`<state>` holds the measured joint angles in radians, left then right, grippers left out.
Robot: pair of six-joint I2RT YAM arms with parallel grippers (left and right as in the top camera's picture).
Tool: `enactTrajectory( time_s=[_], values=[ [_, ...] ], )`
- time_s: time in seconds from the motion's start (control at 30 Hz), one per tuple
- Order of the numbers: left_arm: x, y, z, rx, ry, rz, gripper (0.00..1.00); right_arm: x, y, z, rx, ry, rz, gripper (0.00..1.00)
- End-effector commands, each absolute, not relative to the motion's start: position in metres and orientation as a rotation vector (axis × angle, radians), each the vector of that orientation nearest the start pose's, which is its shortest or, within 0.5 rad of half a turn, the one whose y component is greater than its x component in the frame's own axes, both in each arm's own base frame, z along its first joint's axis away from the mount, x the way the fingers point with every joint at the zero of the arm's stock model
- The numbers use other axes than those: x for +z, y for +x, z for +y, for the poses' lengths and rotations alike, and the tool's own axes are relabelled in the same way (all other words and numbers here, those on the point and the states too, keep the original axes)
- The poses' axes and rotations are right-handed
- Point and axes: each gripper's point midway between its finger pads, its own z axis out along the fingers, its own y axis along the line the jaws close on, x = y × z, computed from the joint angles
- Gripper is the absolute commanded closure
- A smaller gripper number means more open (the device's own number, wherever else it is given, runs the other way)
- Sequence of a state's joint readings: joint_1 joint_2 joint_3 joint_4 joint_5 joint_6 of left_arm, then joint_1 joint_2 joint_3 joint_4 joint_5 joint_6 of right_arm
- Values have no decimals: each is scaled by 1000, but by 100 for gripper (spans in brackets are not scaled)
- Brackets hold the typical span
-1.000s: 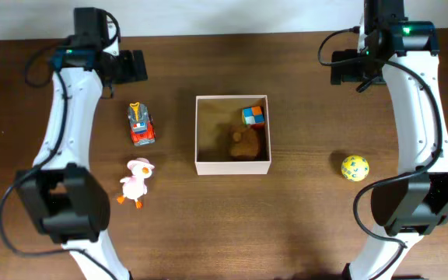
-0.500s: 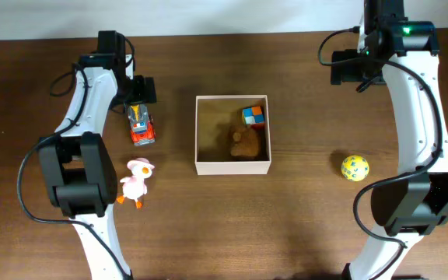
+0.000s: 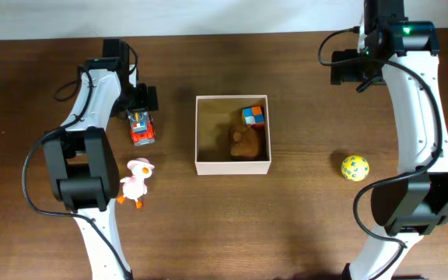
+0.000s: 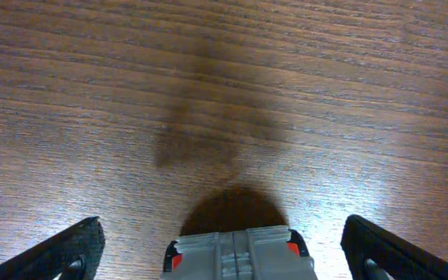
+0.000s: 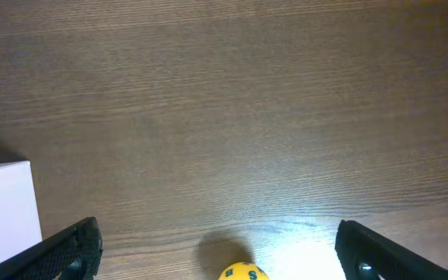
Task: Pack container
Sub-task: 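Lower the left gripper onto the fire truck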
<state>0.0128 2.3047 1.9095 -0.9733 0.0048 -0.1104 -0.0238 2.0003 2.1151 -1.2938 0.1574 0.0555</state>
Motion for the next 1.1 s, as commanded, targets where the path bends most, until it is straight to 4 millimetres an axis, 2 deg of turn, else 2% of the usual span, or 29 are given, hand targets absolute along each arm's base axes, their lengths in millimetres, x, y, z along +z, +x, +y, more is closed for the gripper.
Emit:
enactTrajectory(
  time_s=[0.0,0.2,0.6,1.07],
  values=[
    [23,495,4,-43,-193,2948,0,224,461,-41,-220,170,2711,1],
    [17,492,0,-44,-186,2969,0,224,461,-41,-220,170,2711,1],
    [16,492,-20,-46,-123,2972,0,224,461,-41,-220,170,2711,1],
    [13,483,-14,19,-128,3011,0,224,461,-41,-220,170,2711,1]
  ],
)
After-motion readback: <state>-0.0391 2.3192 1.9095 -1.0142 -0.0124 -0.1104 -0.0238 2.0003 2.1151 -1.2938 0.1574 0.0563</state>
